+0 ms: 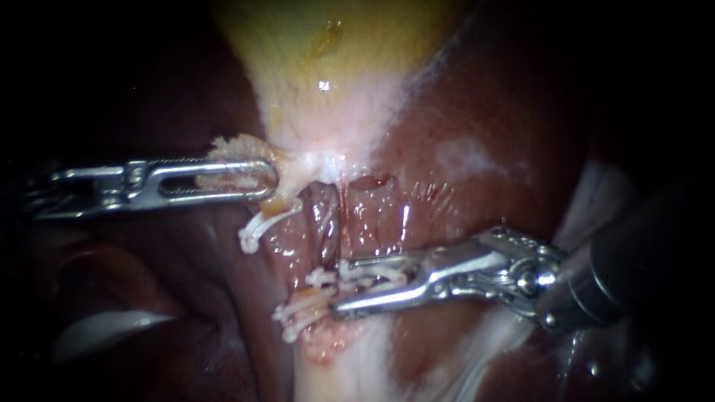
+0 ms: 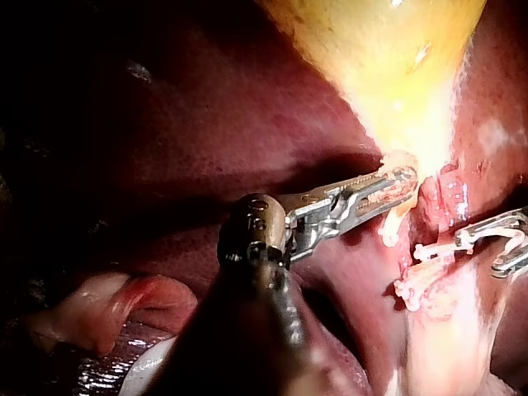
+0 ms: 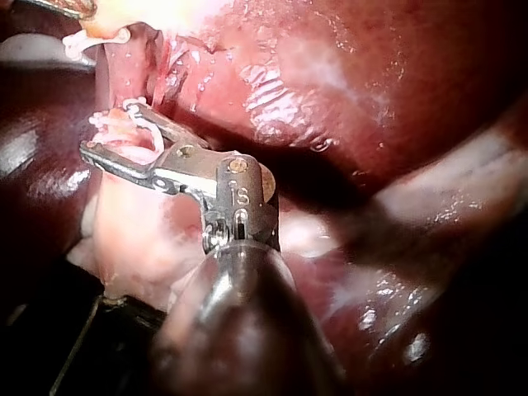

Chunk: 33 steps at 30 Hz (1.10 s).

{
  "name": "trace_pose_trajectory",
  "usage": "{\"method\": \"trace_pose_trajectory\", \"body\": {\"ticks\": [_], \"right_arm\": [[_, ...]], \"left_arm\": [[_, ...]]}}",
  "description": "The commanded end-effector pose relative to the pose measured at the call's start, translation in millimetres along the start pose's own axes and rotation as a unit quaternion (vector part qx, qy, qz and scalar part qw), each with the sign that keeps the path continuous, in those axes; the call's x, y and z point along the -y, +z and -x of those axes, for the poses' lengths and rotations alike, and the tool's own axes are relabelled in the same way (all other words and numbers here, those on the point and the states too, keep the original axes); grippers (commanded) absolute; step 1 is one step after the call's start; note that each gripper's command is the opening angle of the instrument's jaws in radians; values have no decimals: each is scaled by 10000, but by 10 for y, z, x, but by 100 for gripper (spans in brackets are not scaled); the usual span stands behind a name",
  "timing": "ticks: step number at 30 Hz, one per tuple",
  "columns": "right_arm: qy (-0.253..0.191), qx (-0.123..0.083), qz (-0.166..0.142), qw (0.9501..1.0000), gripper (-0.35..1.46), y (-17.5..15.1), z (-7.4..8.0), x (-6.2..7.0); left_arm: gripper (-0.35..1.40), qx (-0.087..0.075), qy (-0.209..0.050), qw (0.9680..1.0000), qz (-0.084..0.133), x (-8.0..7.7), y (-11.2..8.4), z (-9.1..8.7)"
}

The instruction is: Clipping second clip right tube

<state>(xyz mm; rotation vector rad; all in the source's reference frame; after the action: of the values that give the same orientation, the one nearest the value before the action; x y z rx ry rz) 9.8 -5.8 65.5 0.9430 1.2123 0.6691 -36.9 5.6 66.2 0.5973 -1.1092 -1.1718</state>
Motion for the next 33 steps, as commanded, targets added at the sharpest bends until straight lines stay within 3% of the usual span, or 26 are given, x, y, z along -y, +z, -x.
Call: {"method": "trace_pose_trajectory", "body": {"ticks": [1,5,13,33], "right_arm": [[-79,7,-9,10000,45,-2,0,0],[-375,5,2,9993,45,-4,0,-2],[-492,6,104,9987,45,-11,0,-11],[-393,27,211,9990,45,-7,12,-38]], "left_arm": [[-35,1,0,10000,-2,0,0,0],[-35,1,0,10000,-2,0,0,0],[-35,1,0,10000,-2,0,0,0],[-35,-5,2,10000,-13,0,1,0]]}}
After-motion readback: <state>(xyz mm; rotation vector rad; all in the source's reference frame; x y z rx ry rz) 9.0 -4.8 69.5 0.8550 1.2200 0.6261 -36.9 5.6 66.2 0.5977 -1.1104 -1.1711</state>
